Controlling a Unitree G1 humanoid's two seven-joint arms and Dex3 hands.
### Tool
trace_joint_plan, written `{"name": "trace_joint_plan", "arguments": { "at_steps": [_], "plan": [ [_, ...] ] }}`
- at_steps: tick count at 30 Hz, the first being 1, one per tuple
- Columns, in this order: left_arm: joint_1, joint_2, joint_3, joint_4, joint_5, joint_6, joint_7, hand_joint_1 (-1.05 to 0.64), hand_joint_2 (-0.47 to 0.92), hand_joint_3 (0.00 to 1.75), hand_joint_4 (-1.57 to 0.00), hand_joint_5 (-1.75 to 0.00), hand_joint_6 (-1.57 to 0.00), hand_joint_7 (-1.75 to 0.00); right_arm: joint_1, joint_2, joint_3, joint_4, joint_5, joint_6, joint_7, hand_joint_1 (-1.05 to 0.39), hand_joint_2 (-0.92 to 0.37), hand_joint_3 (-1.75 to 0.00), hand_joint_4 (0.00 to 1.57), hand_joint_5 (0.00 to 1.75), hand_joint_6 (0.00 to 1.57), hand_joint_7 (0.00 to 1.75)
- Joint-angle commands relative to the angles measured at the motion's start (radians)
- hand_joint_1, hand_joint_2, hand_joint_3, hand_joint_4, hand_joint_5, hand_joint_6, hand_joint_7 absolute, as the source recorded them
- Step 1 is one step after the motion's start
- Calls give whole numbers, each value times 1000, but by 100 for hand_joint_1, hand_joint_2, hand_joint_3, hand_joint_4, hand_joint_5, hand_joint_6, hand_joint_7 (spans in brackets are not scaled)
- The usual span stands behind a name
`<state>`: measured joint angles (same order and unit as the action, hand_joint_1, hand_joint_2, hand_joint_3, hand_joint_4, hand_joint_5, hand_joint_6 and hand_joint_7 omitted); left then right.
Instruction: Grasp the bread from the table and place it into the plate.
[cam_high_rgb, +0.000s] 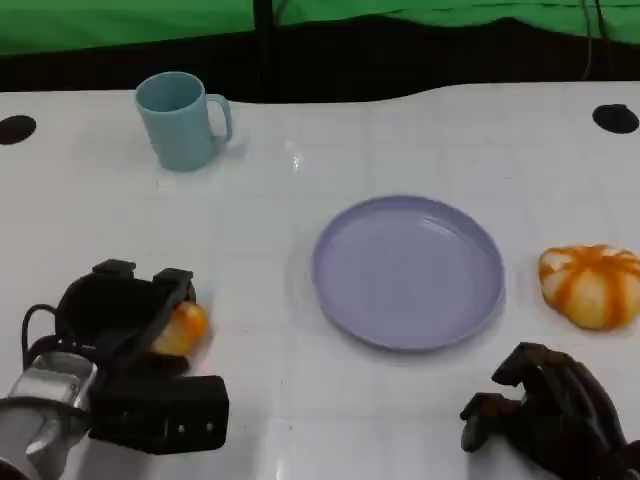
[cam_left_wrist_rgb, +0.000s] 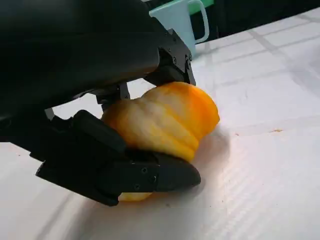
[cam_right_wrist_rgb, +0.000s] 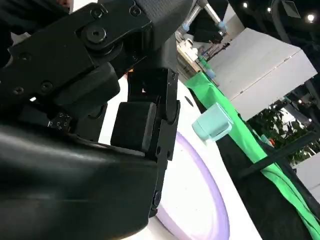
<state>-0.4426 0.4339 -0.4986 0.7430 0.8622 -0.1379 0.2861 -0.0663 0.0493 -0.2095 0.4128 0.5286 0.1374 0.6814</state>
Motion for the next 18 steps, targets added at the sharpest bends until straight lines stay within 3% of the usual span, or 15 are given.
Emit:
{"name": "trace_joint_plan", "arguments": {
  "at_steps": [1,2,3,5,7,8,9,12,15,18],
  "plan": [
    [10,-2,-3,43,-5,-32,97,-30,80,70,-67,-175,-62,-124,-4,-14,-11,-2,8,-7,0,-101,-71,0,157,69,157,33],
    [9,-4,-2,50,-5,-45,134,-32,84,59,-67,-175,-66,-114,-7,-15,-11,3,5,-11,1,-101,-71,0,157,69,157,33],
    [8,-6,0,54,-7,-58,165,-33,89,43,-68,-175,-74,-92,-9,-16,-11,4,4,-12,0,-102,-71,-1,157,69,157,34],
    [7,-9,3,61,-11,-76,213,-33,91,32,-69,-175,-80,-74,-11,-15,-12,6,3,-10,-5,-102,-72,-1,157,70,157,34],
    [7,-12,7,64,-12,-91,261,-31,89,36,-70,-175,-62,-133,-14,-15,-14,8,5,-6,-8,-102,-71,0,157,70,157,34],
    [6,-12,8,65,-14,-98,277,-31,87,39,-70,-175,-57,-148,-16,-15,-14,9,3,-7,-13,-102,-71,0,157,70,157,34],
    [5,-11,7,64,-13,-101,285,-30,79,55,-69,-175,-52,-163,-17,-15,-14,10,0,-11,-15,-103,-71,0,157,71,157,35],
    [3,-10,9,60,-14,-109,310,-29,69,75,-68,-175,-50,-166,-20,-13,-15,17,3,-17,-9,-102,-72,0,157,71,157,35],
    [3,-10,11,60,-18,-123,329,-28,62,88,-68,-175,-56,-154,-20,-13,-16,20,5,-23,-2,-100,-73,-1,157,70,157,33],
    [5,-10,24,24,-21,-117,345,-26,56,95,-68,-175,-50,-168,-25,-17,-17,26,4,-18,-7,-102,-71,-1,157,70,157,34]
  ]
}}
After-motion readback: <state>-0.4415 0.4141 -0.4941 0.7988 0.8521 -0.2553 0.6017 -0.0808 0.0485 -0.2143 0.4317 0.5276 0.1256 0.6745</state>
